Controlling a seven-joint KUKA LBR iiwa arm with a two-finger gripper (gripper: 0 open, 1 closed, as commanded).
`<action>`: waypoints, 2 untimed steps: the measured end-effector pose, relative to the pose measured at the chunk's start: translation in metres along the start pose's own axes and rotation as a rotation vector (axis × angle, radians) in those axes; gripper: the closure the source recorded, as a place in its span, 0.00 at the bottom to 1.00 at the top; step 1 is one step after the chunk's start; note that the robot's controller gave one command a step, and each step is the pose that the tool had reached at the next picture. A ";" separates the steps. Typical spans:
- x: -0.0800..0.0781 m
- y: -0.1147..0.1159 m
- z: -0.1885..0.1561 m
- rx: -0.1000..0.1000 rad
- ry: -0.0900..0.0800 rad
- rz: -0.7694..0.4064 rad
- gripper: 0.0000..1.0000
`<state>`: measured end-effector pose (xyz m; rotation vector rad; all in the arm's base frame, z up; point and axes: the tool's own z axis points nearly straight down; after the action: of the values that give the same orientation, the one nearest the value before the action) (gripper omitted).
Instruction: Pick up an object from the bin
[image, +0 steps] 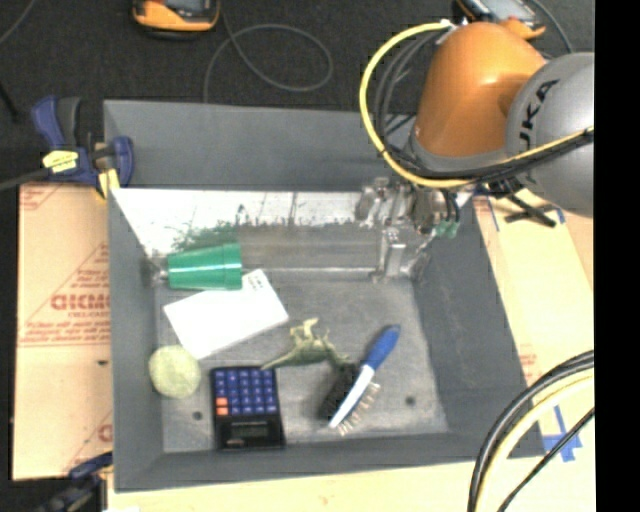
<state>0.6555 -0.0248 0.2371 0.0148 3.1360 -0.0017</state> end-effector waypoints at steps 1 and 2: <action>0.000 0.000 0.000 0.000 0.000 0.000 0.00; 0.034 0.026 0.082 0.000 -0.001 -0.026 0.00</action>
Offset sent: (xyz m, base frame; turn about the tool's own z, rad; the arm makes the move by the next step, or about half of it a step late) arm -0.0689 0.0554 -0.1671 -0.0420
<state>0.6220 0.0013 0.1549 -0.0257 3.1345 -0.0020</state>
